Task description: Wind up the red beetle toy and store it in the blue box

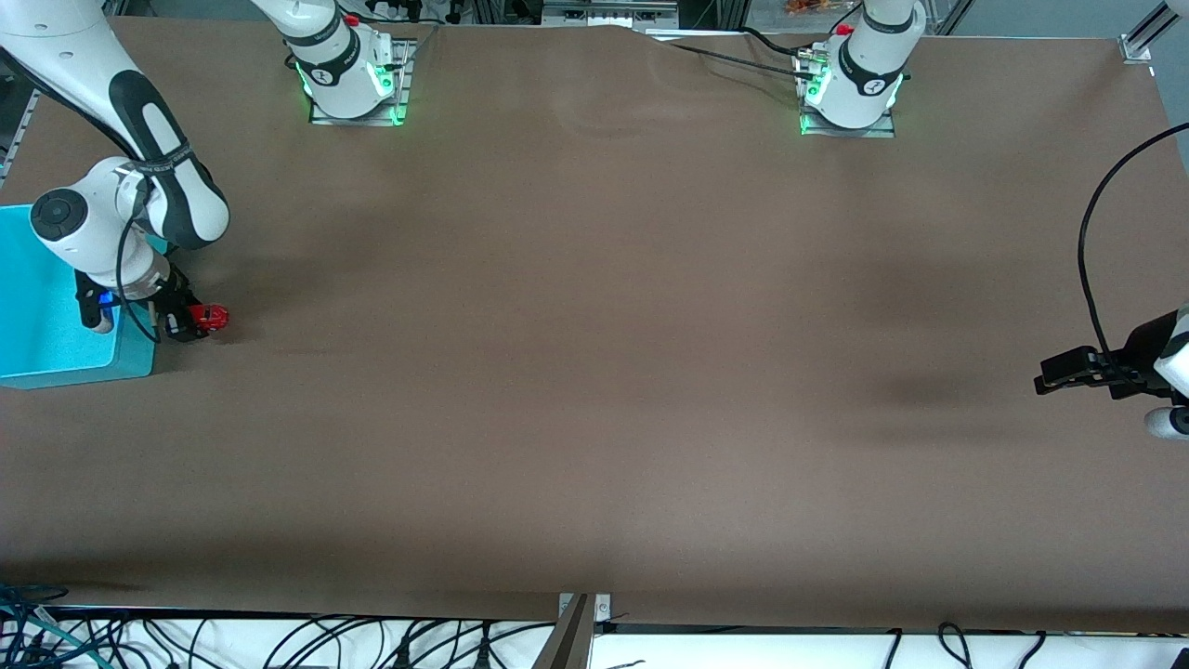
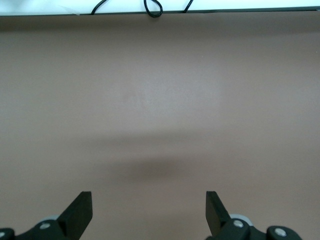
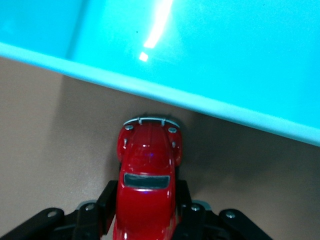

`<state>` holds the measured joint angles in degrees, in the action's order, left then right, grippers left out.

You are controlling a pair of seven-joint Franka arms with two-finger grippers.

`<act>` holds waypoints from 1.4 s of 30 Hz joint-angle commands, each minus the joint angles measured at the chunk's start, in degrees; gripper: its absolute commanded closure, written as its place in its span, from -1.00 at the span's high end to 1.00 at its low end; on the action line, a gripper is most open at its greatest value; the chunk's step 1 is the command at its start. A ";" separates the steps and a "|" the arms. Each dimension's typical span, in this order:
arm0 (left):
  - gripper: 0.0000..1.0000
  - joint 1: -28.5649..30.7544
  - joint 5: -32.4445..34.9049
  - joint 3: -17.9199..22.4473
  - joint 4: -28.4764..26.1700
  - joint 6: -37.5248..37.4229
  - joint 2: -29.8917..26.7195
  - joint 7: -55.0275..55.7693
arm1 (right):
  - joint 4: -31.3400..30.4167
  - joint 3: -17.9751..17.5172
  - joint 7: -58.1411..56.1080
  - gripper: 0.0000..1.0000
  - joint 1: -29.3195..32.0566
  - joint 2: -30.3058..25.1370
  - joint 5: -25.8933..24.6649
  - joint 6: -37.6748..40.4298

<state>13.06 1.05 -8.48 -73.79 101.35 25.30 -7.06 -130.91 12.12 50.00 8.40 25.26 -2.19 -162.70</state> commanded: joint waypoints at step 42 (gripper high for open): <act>1.00 -0.23 1.15 0.21 -0.12 -0.37 -0.25 -1.38 | 2.86 -3.42 -19.32 -1.00 0.03 -18.66 -7.92 36.40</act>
<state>13.07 1.05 -8.47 -73.79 101.35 25.32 -7.24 -127.45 9.04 36.40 8.17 10.47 -9.23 -130.55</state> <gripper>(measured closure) 0.000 0.476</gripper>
